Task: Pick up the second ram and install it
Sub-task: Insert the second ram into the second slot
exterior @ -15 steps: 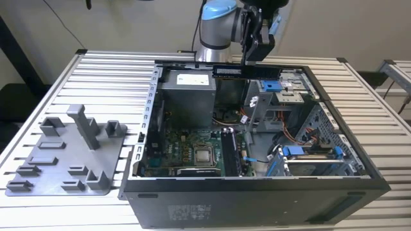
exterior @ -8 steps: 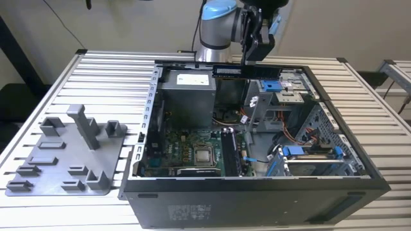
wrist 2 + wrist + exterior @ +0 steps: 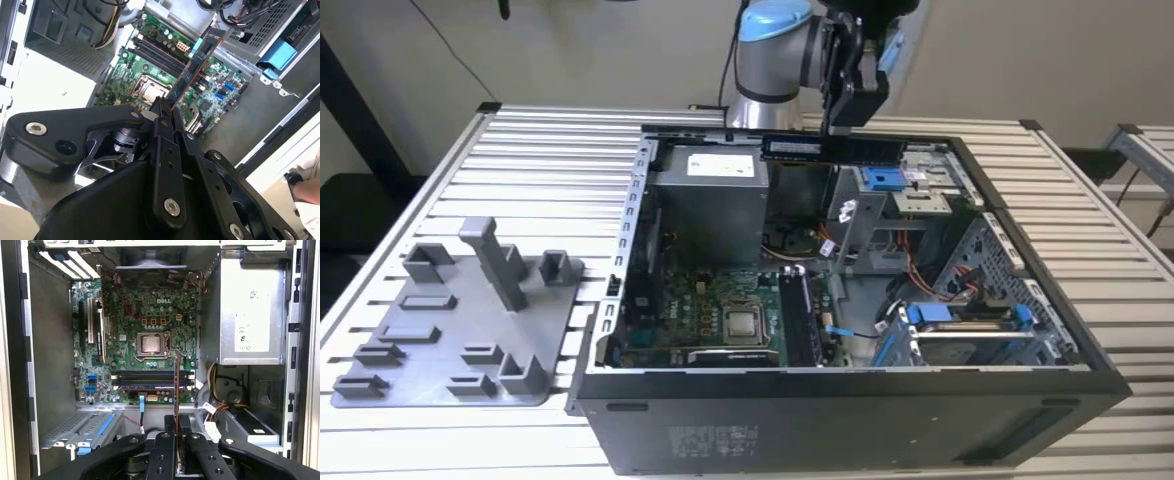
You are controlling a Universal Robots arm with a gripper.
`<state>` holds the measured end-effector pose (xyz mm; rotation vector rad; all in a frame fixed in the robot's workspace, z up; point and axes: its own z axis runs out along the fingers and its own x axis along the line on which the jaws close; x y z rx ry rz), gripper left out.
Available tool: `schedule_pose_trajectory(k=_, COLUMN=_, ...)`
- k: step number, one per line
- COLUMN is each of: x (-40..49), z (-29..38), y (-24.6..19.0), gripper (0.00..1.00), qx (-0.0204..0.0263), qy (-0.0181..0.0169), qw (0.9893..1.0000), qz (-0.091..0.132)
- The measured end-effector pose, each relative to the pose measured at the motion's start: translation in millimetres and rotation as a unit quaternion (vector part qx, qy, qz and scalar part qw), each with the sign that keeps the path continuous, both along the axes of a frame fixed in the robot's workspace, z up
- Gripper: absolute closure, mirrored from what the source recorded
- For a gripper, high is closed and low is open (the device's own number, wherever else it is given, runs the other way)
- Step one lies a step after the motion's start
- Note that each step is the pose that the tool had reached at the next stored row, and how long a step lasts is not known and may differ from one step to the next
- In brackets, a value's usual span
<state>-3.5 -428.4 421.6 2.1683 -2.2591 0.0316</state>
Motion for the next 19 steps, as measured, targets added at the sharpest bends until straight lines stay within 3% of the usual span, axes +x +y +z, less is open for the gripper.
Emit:
schedule_pose_trajectory(k=5, x=0.0, z=-0.2, y=0.0, gripper=0.85, qx=0.0000, qy=0.0000, qw=0.9998, qz=-0.021)
schedule_pose_trajectory(k=10, x=0.0, z=-0.5, y=0.0, gripper=0.85, qx=0.0000, qy=0.0000, qw=0.9987, qz=-0.051)
schedule_pose_trajectory(k=14, x=0.0, z=-0.8, y=0.0, gripper=0.85, qx=0.0000, qy=0.0000, qw=0.9972, qz=-0.075)
schedule_pose_trajectory(k=19, x=0.0, z=-1.0, y=0.0, gripper=0.85, qx=0.0000, qy=0.0000, qw=0.9942, qz=-0.108)
